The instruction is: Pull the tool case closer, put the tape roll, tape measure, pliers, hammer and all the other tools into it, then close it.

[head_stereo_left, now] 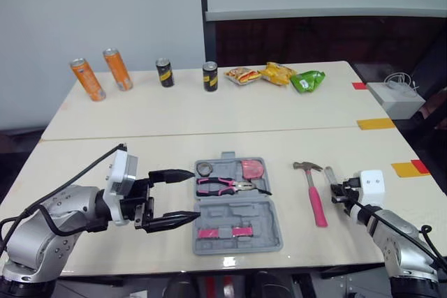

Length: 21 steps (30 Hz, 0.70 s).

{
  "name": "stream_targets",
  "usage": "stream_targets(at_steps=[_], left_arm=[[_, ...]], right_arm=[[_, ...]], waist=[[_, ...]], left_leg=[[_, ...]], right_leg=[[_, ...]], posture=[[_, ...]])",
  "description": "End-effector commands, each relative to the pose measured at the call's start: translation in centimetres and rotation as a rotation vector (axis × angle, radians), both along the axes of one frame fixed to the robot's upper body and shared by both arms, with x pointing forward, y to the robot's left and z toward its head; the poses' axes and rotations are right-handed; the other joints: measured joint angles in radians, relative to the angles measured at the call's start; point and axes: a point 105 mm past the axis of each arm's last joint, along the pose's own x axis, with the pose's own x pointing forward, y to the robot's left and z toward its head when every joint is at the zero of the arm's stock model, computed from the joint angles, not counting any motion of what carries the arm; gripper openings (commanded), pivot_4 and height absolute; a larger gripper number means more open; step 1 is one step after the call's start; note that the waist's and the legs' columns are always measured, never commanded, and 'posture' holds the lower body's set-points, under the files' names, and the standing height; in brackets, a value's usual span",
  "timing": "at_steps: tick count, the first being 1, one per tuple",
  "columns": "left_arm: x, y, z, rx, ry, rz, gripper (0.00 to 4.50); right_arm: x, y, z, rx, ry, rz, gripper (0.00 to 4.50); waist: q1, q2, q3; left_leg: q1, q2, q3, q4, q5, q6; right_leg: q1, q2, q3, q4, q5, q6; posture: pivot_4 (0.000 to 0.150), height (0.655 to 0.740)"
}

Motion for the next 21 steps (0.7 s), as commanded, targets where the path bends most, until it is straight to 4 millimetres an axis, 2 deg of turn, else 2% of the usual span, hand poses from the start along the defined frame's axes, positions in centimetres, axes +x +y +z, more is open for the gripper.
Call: stream_targets(at_steps=[1,4,8,12,13,16,21], left_arm=[[-0.5,-0.5,1.7,-0.053,-0.067,-0.013,4.50],[-0.6,-0.5,2.1,-0.095,-0.059,-0.010,4.50],[-0.8,-0.1,2.2,-0.129,-0.054,0.027,4.50],[-1.2,0.3,2.3,-0.139,-0.080,0.097,4.50],[-1.3,0.8,2.4,-0.152,-0.095,0.124,4.50],[-1.6,2.4,2.2,-0.143,-0.071,0.167,4.50],[-2.6,5.9,1.1,-0.122,0.025,0.239,4.50]], right_arm=[[0.2,0.8,3.9,-0.008,-0.119,0.122,0.03],[-0.3,2.3,6.6,-0.018,-0.165,0.266,0.03],[-1.9,5.4,9.6,-0.044,-0.181,0.512,0.03],[-3.4,8.9,11.5,-0.074,-0.163,0.740,0.03],[-3.8,10.1,11.6,-0.109,-0.148,0.827,0.03],[-4.2,12.2,11.4,-0.209,-0.103,0.992,0.03],[-3.3,15.2,10.2,-0.414,0.004,1.208,0.03]], waist=[[0.000,0.000,0.000],[0.000,0.003,0.002],[0.000,0.003,0.002],[0.000,0.003,0.002],[0.000,0.002,0.002],[-0.004,0.002,0.002],[-0.004,-0.001,0.004]], left_leg=[[0.000,0.000,0.000,0.000,0.001,0.001],[-0.001,0.000,0.000,0.000,0.002,0.003],[0.000,0.000,-0.001,0.000,0.002,0.003],[-0.001,0.001,-0.001,0.000,0.002,0.003],[-0.002,0.001,-0.001,0.000,0.002,0.003],[-0.002,0.001,-0.001,0.000,0.002,0.003],[-0.002,0.002,-0.001,0.000,0.002,0.003]], right_leg=[[0.000,0.000,0.000,0.000,0.000,0.000],[0.000,0.000,0.000,0.000,0.000,0.000],[0.000,0.001,0.000,0.000,0.000,0.000],[0.000,0.001,-0.001,-0.001,0.000,0.000],[0.000,0.001,-0.001,-0.002,0.000,0.000],[-0.001,0.001,-0.001,-0.002,0.000,0.000],[-0.001,0.002,-0.001,-0.002,0.000,0.000]], posture=[[0.150,0.7400],[0.150,0.7400],[0.150,0.7400],[0.150,0.7400],[0.150,0.7400],[0.150,0.7400],[0.150,0.7400]])
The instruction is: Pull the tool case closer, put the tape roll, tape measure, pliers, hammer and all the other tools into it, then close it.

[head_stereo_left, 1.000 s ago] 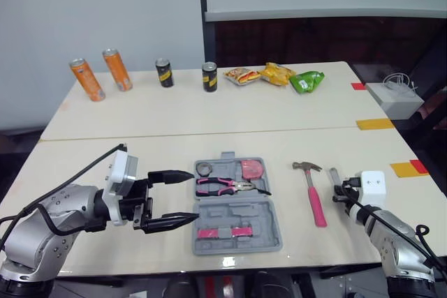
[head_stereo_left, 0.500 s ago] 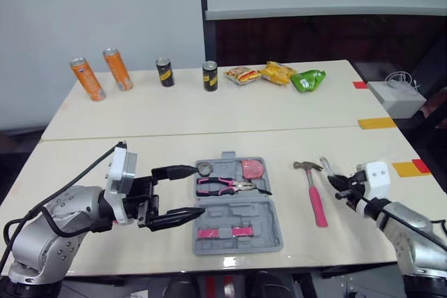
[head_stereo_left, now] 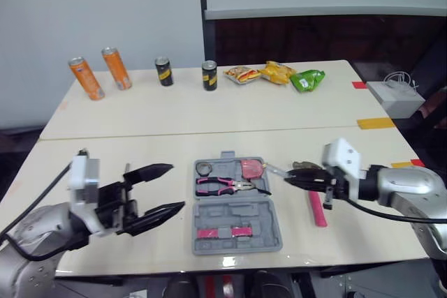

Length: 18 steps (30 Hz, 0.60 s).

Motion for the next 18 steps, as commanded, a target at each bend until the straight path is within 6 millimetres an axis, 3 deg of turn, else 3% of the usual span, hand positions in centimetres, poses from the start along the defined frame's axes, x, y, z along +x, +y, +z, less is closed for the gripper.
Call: stream_targets(at_steps=[1,6,9,18], left_arm=[[-0.8,2.7,-0.3,0.022,0.020,0.045,4.50],[-1.1,4.9,-1.1,0.095,0.037,0.069,4.50],[-1.2,5.0,-1.0,0.128,0.038,0.053,4.50],[-1.8,5.0,-1.4,0.180,0.072,0.013,4.50]], right_arm=[[0.7,2.4,-0.5,-0.167,-0.007,0.145,0.03],[1.8,6.7,-0.6,-0.340,-0.147,0.254,0.03],[0.8,8.9,-1.0,-0.386,-0.073,0.335,0.03],[1.5,12.0,-1.4,-0.525,-0.014,0.323,0.03]], waist=[[-0.008,0.000,0.000],[0.002,-0.003,0.000],[0.008,-0.004,0.001],[0.000,-0.005,0.002]], left_leg=[[0.000,0.000,0.001,0.000,0.000,0.000],[-0.007,0.002,0.000,0.004,0.001,0.001],[-0.007,0.002,0.000,0.005,0.000,0.000],[-0.006,0.003,0.000,0.008,-0.001,-0.006]], right_leg=[[-0.001,0.000,0.001,0.000,0.000,0.000],[-0.013,0.001,0.001,0.007,0.001,-0.001],[-0.013,0.001,0.000,0.008,0.001,-0.001],[-0.012,0.001,0.002,0.013,0.001,-0.002]], posture=[[0.150,0.7400],[0.150,0.7400],[0.150,0.7400],[0.150,0.7400]])
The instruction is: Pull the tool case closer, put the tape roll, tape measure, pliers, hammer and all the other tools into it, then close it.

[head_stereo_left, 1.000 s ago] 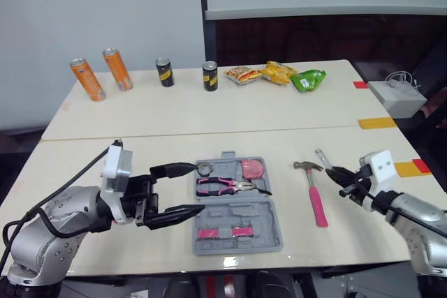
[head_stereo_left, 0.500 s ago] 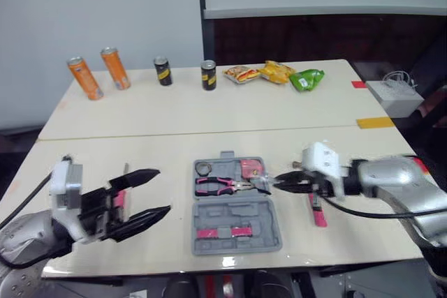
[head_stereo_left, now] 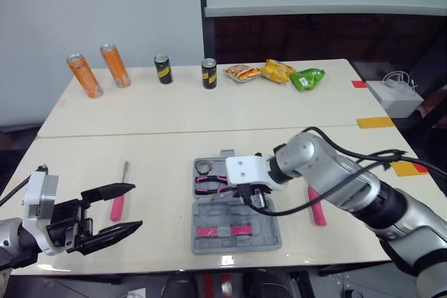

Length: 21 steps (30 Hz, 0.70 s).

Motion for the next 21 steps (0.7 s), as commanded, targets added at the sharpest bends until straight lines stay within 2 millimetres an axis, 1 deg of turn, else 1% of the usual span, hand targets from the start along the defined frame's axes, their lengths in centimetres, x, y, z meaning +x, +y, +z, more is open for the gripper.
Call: stream_targets(at_steps=[1,7,12,17,21], left_arm=[[-0.4,0.3,0.1,0.030,0.000,-0.013,4.50],[-0.1,1.6,-0.5,0.055,0.017,0.000,4.50],[0.1,2.7,-1.3,0.065,0.021,0.006,4.50],[0.2,3.3,-2.0,0.066,0.017,0.002,4.50],[-0.1,3.5,-2.4,0.070,0.014,-0.002,4.50]], right_arm=[[-0.2,1.1,-0.1,-0.033,-0.005,0.005,0.03],[-0.4,1.9,-1.4,-0.062,0.016,-0.004,0.03],[0.0,2.3,-2.8,-0.082,0.027,-0.037,0.03],[0.6,2.5,-4.1,-0.097,0.029,-0.077,0.03],[0.7,3.1,-4.7,-0.095,0.036,-0.091,0.03]], waist=[[0.000,0.000,0.000],[0.003,0.000,0.000],[0.002,0.000,0.000],[0.002,0.000,0.000],[0.001,-0.001,0.000]], left_leg=[[0.000,0.000,0.000,0.000,0.000,0.000],[0.001,0.000,0.000,0.000,0.002,-0.004],[0.003,0.001,0.000,0.000,0.003,-0.006],[0.003,0.001,0.000,0.000,0.003,-0.006],[0.002,0.001,0.000,0.000,0.003,-0.006]], right_leg=[[0.000,0.000,0.000,0.001,0.000,0.000],[0.000,0.000,0.000,0.003,0.000,-0.001],[0.000,0.000,0.001,0.005,0.001,-0.002],[0.000,0.001,0.001,0.005,0.001,-0.002],[0.000,0.001,0.001,0.005,0.001,-0.002]], posture=[[0.150,0.7400],[0.150,0.7400],[0.150,0.7400],[0.150,0.7400],[0.150,0.7400]])
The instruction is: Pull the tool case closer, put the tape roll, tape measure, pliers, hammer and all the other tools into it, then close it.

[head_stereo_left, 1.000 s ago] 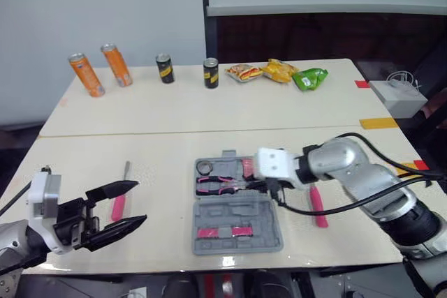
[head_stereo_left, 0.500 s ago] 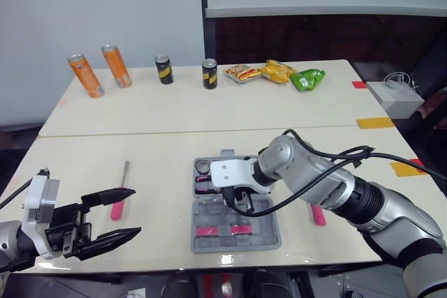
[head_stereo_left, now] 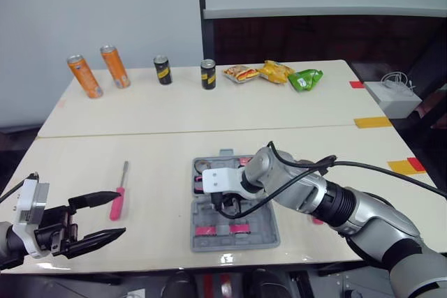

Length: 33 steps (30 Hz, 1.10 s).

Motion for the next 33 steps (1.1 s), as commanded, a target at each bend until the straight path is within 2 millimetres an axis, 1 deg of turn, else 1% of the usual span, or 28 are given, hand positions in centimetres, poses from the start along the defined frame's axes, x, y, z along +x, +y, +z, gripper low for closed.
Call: stream_targets(at_steps=[1,6,12,14,15,16,17,21,24,25,27,29,31,33], left_arm=[[-0.4,0.0,-0.1,0.009,-0.018,-0.025,4.50],[-0.8,-0.1,-0.4,0.010,-0.017,-0.028,4.50],[-1.0,-0.2,-0.8,0.004,-0.018,-0.030,4.50],[-1.1,-0.2,-0.9,0.000,-0.019,-0.030,4.50],[-1.1,-0.2,-0.9,-0.001,-0.019,-0.030,4.50],[-1.2,-0.1,-0.9,-0.003,-0.020,-0.031,4.50],[-1.2,-0.1,-1.0,-0.005,-0.021,-0.031,4.50],[-1.3,-0.1,-1.0,-0.013,-0.023,-0.035,4.50],[-1.3,-0.1,-1.1,-0.015,-0.025,-0.036,4.50],[-1.3,-0.2,-1.0,-0.021,-0.028,-0.037,4.50],[-1.2,-0.6,-0.8,-0.034,-0.039,-0.043,4.50],[-1.2,-1.0,-0.6,-0.043,-0.047,-0.048,4.50],[-1.1,-1.2,-0.5,-0.048,-0.051,-0.050,4.50],[-1.1,-1.3,-0.5,-0.052,-0.051,-0.050,4.50]], right_arm=[[0.1,0.9,0.0,0.012,-0.025,-0.001,0.03],[-0.3,1.7,-0.6,0.018,-0.010,-0.002,0.03],[-0.2,2.0,-1.2,0.025,0.012,-0.019,0.03],[-0.3,2.0,-1.1,0.036,0.015,-0.014,1.01],[-0.3,2.0,-1.0,0.040,0.017,-0.013,1.27],[-0.2,1.9,-0.9,0.052,0.011,-0.021,1.66],[-0.1,1.7,-0.6,0.065,0.014,-0.027,1.94],[-0.1,1.1,0.5,0.113,0.014,-0.031,1.94],[-0.3,0.7,0.9,0.133,0.022,-0.031,1.94],[-0.6,1.0,1.6,0.212,0.054,-0.036,1.94],[-1.0,1.4,3.2,0.426,0.058,0.020,1.94],[-1.2,1.1,4.1,0.610,0.063,0.035,1.94],[-1.5,0.5,4.6,0.757,0.083,0.045,1.94],[-1.6,-0.4,4.2,0.823,0.090,0.033,1.94]], waist=[[0.000,0.000,0.000],[-0.001,0.000,0.000],[-0.003,-0.002,-0.001],[-0.002,-0.002,-0.001],[0.000,-0.002,-0.001],[0.001,-0.002,-0.001],[0.001,-0.002,-0.001],[0.002,-0.002,-0.001],[0.002,-0.002,-0.001],[0.002,-0.002,-0.001],[0.004,-0.003,-0.001],[0.006,-0.003,-0.001],[0.006,-0.003,-0.002],[0.006,-0.004,-0.002]], left_leg=[[0.000,0.000,0.000,0.000,0.000,0.000],[0.000,0.001,0.000,0.000,0.000,0.000],[0.002,0.003,0.000,0.000,0.001,-0.002],[0.002,0.005,0.000,0.000,0.002,-0.003],[0.003,0.006,0.000,0.000,0.002,-0.004],[0.003,0.007,0.000,0.000,0.003,-0.005],[0.003,0.007,0.000,0.000,0.003,-0.005],[0.003,0.008,0.000,0.000,0.003,-0.006],[0.004,0.008,0.000,0.000,0.003,-0.006],[0.004,0.008,0.000,0.000,0.003,-0.006],[0.004,0.008,0.000,0.000,0.003,-0.006],[0.003,0.009,0.001,0.000,0.003,-0.006],[0.002,0.009,0.001,0.000,0.003,-0.006],[0.001,0.008,0.001,0.000,0.003,-0.005]], right_leg=[[0.000,0.000,0.000,0.000,0.000,0.000],[0.000,0.001,0.000,0.000,0.000,0.000],[0.001,0.003,0.000,0.001,0.001,-0.002],[0.001,0.005,0.000,0.001,0.002,-0.003],[0.001,0.006,0.000,0.001,0.002,-0.004],[0.001,0.007,0.000,0.001,0.002,-0.004],[0.000,0.008,0.000,0.001,0.003,-0.005],[0.000,0.008,0.000,0.001,0.003,-0.006],[0.001,0.008,0.001,0.001,0.003,-0.006],[0.001,0.008,0.000,0.001,0.003,-0.006],[0.001,0.009,0.000,0.001,0.003,-0.006],[0.000,0.009,0.000,0.001,0.003,-0.006],[0.000,0.009,0.000,0.000,0.003,-0.006],[0.000,0.009,0.000,0.000,0.003,-0.006]], posture=[[0.150,0.7400],[0.150,0.7400],[0.150,0.7400],[0.150,0.7400],[0.150,0.7400],[0.150,0.7400],[0.150,0.7400],[0.150,0.7400],[0.150,0.7400],[0.150,0.7400],[0.150,0.7400],[0.150,0.7400],[0.150,0.7400],[0.150,0.7400]])
